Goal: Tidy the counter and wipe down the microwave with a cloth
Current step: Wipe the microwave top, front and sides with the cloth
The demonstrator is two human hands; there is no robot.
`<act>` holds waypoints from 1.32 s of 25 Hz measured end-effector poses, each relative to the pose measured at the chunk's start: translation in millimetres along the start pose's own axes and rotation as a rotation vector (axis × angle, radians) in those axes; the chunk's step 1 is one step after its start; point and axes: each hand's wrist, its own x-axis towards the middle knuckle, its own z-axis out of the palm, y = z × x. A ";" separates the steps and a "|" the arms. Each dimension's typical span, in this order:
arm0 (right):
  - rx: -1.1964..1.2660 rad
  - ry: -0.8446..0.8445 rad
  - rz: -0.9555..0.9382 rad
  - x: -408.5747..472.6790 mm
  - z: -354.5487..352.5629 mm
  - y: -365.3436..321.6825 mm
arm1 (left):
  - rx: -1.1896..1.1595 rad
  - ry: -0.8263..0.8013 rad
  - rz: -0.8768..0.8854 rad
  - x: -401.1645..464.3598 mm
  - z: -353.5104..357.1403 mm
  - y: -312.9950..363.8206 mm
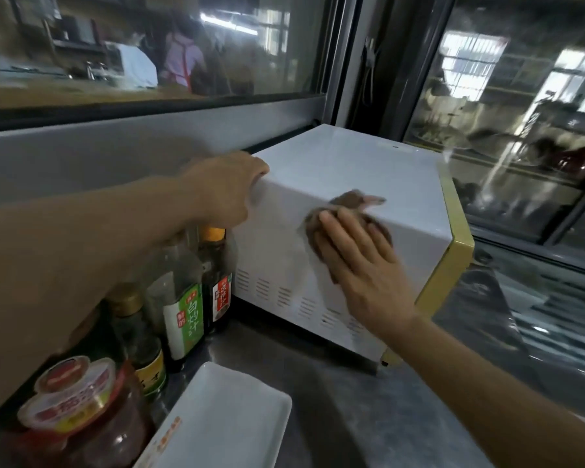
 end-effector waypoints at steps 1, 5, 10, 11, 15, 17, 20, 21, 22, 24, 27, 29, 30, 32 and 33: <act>0.009 -0.050 -0.097 -12.2 8.3 -13.0 | -0.008 -0.008 -0.002 0.1 -0.5 -2.9; 0.046 -0.145 -0.284 -32.9 5.2 -20.9 | -0.023 -0.097 0.023 -4.8 -13.3 -12.1; 0.068 0.072 0.011 39.9 -1.6 4.2 | -0.072 -0.171 -0.022 -7.1 -14.5 -13.2; 0.058 0.085 0.019 44.3 3.1 -1.8 | -0.096 -0.191 -0.040 -6.0 -15.0 -13.7; -0.012 -0.090 -0.299 4.2 20.6 -39.6 | -0.199 -0.256 -0.081 -3.3 -21.0 -15.8; 0.029 -0.123 -0.342 -2.4 17.3 -40.6 | -0.250 -0.268 -0.103 -4.8 -23.5 -17.3; 0.109 -0.005 -0.137 39.9 10.5 -28.0 | -0.309 -0.263 -0.113 -7.0 -22.1 -19.8; 0.099 0.065 -0.060 58.2 10.1 -22.8 | -0.336 -0.260 -0.115 -7.2 -19.5 -20.7; 0.092 0.115 -0.023 71.2 12.2 -22.3 | -0.358 -0.261 -0.121 -7.3 -16.8 -21.9; 0.076 0.108 -0.099 71.9 22.5 -32.5 | -0.376 -0.267 -0.129 -7.4 -15.5 -23.7; 0.039 0.004 -0.334 47.5 30.7 -42.0 | -0.401 -0.290 -0.133 -10.1 -19.7 -22.6; 0.012 0.024 -0.344 58.4 28.1 -35.5 | -0.406 -0.308 -0.141 -11.9 -21.7 -20.4; 0.005 0.056 -0.301 72.6 25.2 -33.1 | -0.408 -0.313 -0.140 -11.7 -22.2 -20.4; 0.007 0.130 -0.194 104.7 22.1 -28.9 | -0.418 -0.303 -0.136 -10.2 -21.9 -22.0; 0.006 0.161 -0.169 114.0 23.4 -28.7 | -0.421 -0.297 -0.135 -9.0 -21.8 -23.2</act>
